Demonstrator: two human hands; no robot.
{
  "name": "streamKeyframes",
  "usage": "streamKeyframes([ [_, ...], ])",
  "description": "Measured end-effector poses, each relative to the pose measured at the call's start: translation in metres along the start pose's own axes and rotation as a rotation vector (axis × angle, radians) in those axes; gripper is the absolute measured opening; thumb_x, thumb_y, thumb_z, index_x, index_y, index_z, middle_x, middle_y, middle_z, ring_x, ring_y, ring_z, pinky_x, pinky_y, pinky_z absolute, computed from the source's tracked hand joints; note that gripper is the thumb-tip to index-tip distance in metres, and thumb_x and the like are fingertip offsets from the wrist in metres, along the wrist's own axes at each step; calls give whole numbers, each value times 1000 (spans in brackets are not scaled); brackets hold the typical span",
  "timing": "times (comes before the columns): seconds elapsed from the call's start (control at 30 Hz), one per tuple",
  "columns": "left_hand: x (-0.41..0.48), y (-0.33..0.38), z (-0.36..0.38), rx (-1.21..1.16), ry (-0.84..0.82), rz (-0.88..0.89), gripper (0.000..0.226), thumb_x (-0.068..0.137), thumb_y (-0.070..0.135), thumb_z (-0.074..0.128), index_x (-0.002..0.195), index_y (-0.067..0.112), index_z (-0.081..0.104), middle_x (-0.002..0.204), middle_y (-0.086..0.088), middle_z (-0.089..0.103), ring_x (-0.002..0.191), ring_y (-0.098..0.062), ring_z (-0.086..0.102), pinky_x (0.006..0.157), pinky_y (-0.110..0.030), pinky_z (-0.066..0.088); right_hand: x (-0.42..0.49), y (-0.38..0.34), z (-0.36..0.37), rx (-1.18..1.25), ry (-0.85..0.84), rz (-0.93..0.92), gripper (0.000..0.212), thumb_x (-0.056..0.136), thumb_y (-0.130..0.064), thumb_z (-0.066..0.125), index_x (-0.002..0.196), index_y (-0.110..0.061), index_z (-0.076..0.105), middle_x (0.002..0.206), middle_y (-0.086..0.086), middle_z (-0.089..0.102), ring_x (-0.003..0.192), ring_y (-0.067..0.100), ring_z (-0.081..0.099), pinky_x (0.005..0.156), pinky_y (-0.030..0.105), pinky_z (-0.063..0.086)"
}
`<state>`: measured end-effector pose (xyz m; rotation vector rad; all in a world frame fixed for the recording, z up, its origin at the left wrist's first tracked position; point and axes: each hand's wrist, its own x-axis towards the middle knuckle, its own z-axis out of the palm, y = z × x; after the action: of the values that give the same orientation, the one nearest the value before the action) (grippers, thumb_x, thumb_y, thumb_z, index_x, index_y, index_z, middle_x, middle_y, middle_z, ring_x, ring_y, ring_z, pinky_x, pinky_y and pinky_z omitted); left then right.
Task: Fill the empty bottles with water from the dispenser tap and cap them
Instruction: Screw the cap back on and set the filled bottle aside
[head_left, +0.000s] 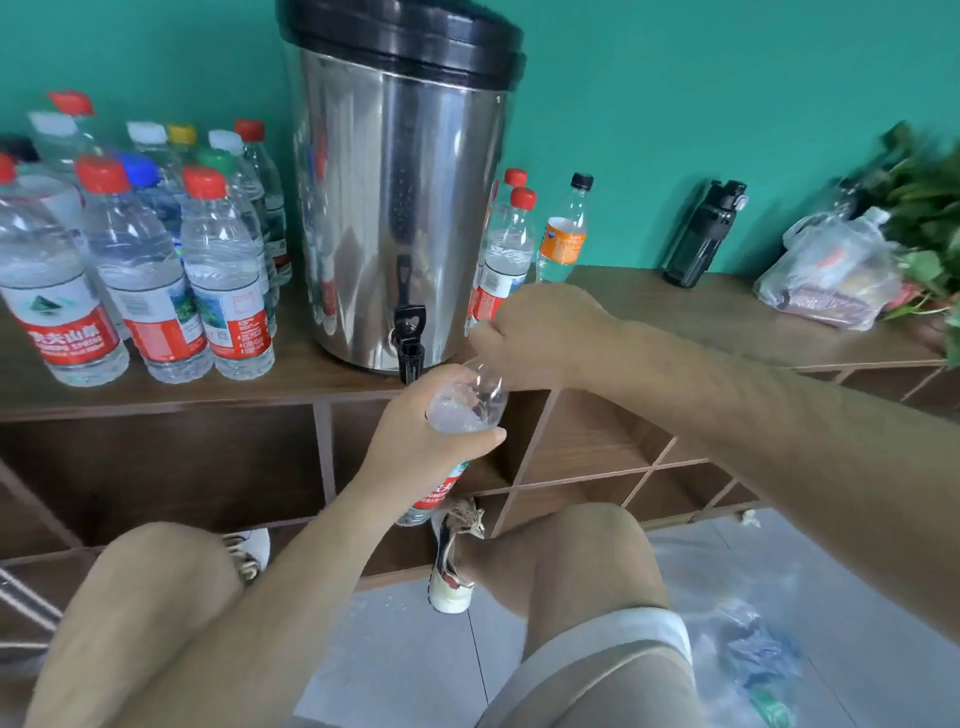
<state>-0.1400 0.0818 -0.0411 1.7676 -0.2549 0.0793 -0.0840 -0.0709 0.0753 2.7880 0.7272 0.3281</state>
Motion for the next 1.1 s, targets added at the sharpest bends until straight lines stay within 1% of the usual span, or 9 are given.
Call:
streamKeyframes([
  [0.17,16,41,-10,-44,-157,1,44,72,24,92,106,39,68,103,14,73,95,-7,71,79,-24,57,-14,33,-33,172,296,-255,56,105,-46,37,59,-16,48,57,1,46,58,21,41,56,37,28],
  [0.3,26,59,11,-14,87,87,55,68,35,92,116,41,67,108,13,73,105,-9,68,93,-33,55,-12,35,-54,252,206,92,57,103,-39,36,54,-11,35,50,6,34,53,25,36,53,34,25],
  [0.47,39,86,32,57,196,145,46,75,30,90,110,36,60,98,22,68,92,4,64,75,-12,48,-19,40,-76,186,200,308,68,108,-54,27,57,-13,44,59,4,46,59,22,45,54,32,26],
  [0.6,63,108,34,-15,137,48,58,73,47,88,121,35,57,114,16,67,102,-4,66,87,-29,53,-41,66,-61,874,273,270,62,101,-72,26,85,-19,53,79,3,58,72,14,53,71,33,41],
  [0.7,80,122,43,-77,82,54,54,75,50,88,117,39,56,119,11,67,105,-10,68,94,-39,56,-64,79,-17,1183,314,256,36,109,-50,45,114,-17,58,104,-2,68,93,5,63,86,22,48],
  [0.77,93,127,56,-53,37,94,53,74,52,87,116,40,55,117,12,67,107,-9,67,98,-41,55,-78,83,18,1154,277,236,35,100,-46,63,128,-27,52,117,-14,67,107,1,64,94,25,51],
  [0.83,107,131,73,-62,-24,105,59,69,60,86,116,39,56,116,12,68,107,-10,69,99,-45,56,-84,84,39,1148,208,273,72,86,-53,80,142,-30,41,127,-20,63,113,-1,64,97,23,53],
  [0.9,123,130,93,-70,-65,87,71,62,72,84,119,40,55,121,12,67,111,-13,68,100,-47,55,-80,85,52,1161,247,364,86,79,-52,86,146,-31,35,129,-21,63,113,1,66,97,25,56],
  [1.1,175,115,141,-39,-123,33,64,89,63,66,140,32,41,136,13,53,122,7,53,102,-20,45,-51,132,95,953,366,689,67,84,-49,82,133,-26,43,114,-14,63,103,14,70,90,35,60],
])
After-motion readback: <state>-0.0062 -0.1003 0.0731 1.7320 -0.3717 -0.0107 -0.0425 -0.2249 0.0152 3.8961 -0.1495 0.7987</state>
